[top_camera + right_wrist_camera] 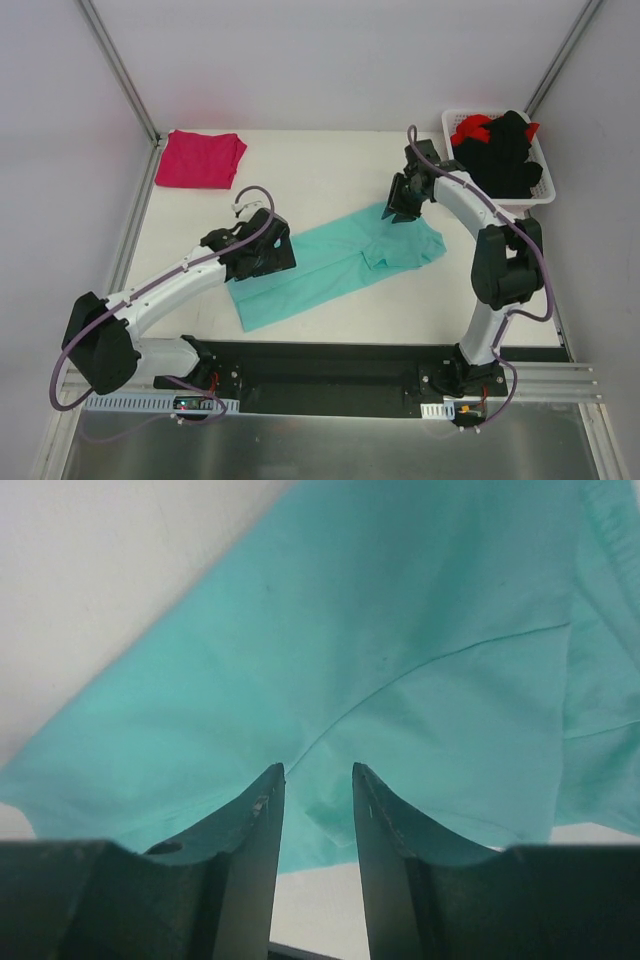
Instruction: Fold and stack the t-shirts
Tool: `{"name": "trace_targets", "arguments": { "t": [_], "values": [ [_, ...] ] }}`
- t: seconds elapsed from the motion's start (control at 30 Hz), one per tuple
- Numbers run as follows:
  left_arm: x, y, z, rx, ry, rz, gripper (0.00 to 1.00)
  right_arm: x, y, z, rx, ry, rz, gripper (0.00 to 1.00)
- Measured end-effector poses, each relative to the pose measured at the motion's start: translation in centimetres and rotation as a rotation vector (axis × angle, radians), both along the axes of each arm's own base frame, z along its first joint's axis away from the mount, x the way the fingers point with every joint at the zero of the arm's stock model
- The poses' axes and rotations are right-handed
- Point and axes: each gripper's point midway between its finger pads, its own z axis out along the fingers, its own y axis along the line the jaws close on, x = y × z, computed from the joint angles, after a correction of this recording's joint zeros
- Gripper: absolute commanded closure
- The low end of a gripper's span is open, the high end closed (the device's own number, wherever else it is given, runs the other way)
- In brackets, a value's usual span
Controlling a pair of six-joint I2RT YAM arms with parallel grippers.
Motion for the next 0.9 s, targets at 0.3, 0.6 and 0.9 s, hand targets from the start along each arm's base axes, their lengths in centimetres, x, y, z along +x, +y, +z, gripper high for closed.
{"name": "trace_targets", "arguments": {
  "t": [0.3,0.6,0.9],
  "values": [
    [3.9,2.1,-1.9,0.016,0.029,-0.018,0.01,-4.2,3.9,-1.3,0.064,0.023,0.123,0.62],
    [6.7,1.4,-5.0,-0.002,0.07,-0.09,0.01,-6.3,2.1,-0.2,0.053,-0.035,0.079,0.62],
    [7.6,-0.2,-6.5,-0.056,0.079,-0.136,0.01,-7.1,-0.1,-2.4,-0.002,-0.008,0.013,0.63]
  ]
}}
